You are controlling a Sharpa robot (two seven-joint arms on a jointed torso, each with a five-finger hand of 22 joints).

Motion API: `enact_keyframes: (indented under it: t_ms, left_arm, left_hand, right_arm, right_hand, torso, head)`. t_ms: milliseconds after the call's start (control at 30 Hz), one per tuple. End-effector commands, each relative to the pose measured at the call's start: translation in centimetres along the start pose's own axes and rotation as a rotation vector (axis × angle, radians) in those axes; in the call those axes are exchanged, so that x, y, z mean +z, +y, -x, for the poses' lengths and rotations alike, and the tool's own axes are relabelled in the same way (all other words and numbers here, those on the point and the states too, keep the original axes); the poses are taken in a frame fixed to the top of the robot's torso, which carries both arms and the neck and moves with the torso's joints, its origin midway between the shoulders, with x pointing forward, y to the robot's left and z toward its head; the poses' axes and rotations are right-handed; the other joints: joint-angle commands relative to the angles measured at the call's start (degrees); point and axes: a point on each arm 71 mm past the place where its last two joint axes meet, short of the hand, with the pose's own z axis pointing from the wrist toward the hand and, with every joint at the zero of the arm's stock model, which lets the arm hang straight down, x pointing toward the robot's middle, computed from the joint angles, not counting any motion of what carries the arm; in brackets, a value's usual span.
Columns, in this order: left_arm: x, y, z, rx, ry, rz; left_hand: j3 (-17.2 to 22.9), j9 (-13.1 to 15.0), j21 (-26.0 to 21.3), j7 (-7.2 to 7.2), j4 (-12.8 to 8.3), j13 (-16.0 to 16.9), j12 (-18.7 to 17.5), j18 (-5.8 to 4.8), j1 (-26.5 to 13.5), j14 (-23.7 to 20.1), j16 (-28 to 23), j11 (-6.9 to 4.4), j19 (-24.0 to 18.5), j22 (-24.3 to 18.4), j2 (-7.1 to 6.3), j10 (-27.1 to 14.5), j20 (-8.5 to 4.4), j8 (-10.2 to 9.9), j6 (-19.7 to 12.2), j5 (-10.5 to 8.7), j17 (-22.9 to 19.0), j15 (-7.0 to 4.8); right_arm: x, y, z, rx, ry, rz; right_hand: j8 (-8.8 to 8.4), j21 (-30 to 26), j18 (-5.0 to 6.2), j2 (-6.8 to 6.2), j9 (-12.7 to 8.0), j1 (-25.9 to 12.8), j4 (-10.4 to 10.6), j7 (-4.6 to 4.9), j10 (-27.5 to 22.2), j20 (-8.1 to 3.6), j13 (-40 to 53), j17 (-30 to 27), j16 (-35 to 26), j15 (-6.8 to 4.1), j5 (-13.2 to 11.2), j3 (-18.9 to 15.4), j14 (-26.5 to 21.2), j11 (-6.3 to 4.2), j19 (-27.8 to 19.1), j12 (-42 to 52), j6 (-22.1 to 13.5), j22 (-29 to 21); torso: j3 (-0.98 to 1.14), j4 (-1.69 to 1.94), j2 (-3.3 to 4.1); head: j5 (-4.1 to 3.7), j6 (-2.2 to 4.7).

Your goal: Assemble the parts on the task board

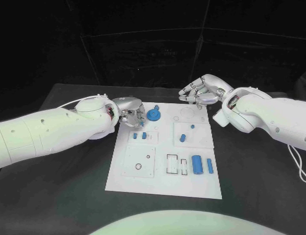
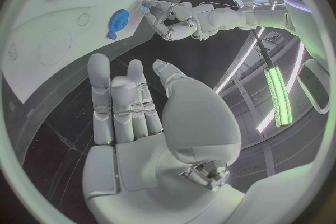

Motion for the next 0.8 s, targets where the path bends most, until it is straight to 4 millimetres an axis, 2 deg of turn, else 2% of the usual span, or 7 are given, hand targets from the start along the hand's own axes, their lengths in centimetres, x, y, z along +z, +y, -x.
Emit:
enact_keyframes:
  t_ms: [33, 800]
  left_arm:
    - [0.1, -0.18, -0.05, -0.005, 0.007, -0.013]
    - [0.45, -0.22, -0.51, -0.002, 0.051, 0.0]
  left_hand:
    - [0.3, 0.0, 0.3, 0.19, 0.2, 0.0, -0.2, -0.36, -0.4, 1.4, 0.3, 0.02, 0.2, 0.1, -0.11, 0.3, -0.22, -0.2, 0.2, -0.16, -0.1, 0.03]
    - [0.3, -0.1, 0.3, 0.17, 0.1, 0.0, -0.7, -0.35, -0.6, 1.4, 0.3, 0.04, 0.1, 0.1, -0.51, 0.4, -0.2, -0.5, 0.2, -0.17, -0.2, 0.03]
  right_arm:
    - [0.06, 0.2, -0.03, 0.0, 0.006, 0.011]
    - [0.07, 0.23, -0.06, 0.001, 0.007, 0.012]
  right_hand:
    - [-0.11, -0.2, 0.57, 0.32, 0.1, -0.2, 0.3, 0.05, 0.0, -0.01, -0.1, 0.0, -0.1, -0.02, 0.4, 0.1, 0.3, 0.19, 0.0, -0.2, -0.4, 0.0]
    - [-0.11, -0.2, 0.57, 0.32, 0.1, -0.2, 0.3, 0.05, 0.0, -0.01, -0.1, 0.0, -0.1, -0.02, 0.4, 0.1, 0.3, 0.19, 0.0, -0.2, -0.4, 0.0]
  torso:
    - [-0.03, 0.0, 0.0]
    - [-0.06, 0.01, 0.01]
  head:
    - [-0.02, 0.0]
    - [0.04, -0.44]
